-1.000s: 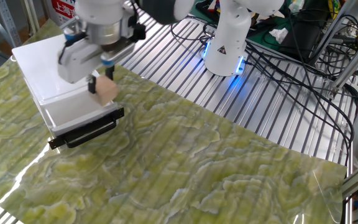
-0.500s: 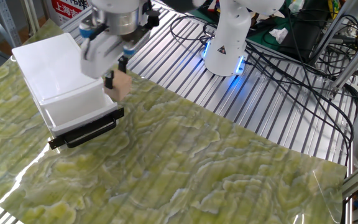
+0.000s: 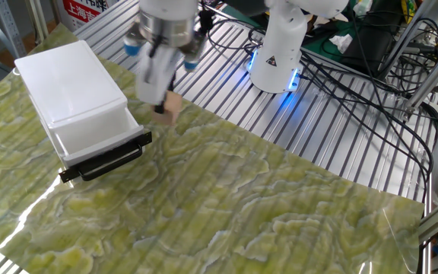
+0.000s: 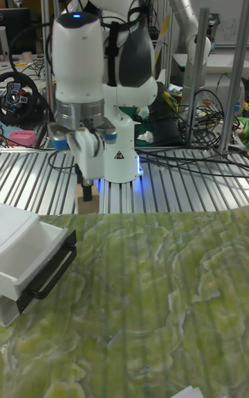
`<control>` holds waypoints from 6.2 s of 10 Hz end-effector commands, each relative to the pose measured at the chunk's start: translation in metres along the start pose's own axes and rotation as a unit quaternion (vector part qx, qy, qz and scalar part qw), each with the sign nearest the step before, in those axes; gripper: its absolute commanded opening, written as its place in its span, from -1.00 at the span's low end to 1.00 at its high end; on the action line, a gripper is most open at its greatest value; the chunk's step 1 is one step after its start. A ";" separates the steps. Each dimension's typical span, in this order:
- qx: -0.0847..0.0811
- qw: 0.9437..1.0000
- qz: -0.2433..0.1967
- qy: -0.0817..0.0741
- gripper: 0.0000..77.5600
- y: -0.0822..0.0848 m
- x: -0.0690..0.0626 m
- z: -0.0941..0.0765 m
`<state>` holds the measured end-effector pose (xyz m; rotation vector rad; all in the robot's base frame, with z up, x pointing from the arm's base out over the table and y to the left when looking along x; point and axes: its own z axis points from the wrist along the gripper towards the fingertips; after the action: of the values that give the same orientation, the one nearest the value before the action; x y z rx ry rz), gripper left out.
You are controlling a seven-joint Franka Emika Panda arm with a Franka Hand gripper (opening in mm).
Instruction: Take something out of a drawer
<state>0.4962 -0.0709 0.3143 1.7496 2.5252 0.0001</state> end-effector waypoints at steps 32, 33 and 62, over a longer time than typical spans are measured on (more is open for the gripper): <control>0.008 0.948 -0.314 0.042 -0.97 0.037 0.097 0.140; 0.006 0.947 -0.317 0.045 -0.97 0.037 0.098 0.145; 0.001 0.935 -0.353 0.034 1.00 0.028 0.099 0.177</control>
<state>0.5008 0.0292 0.1218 0.8103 3.0257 0.0049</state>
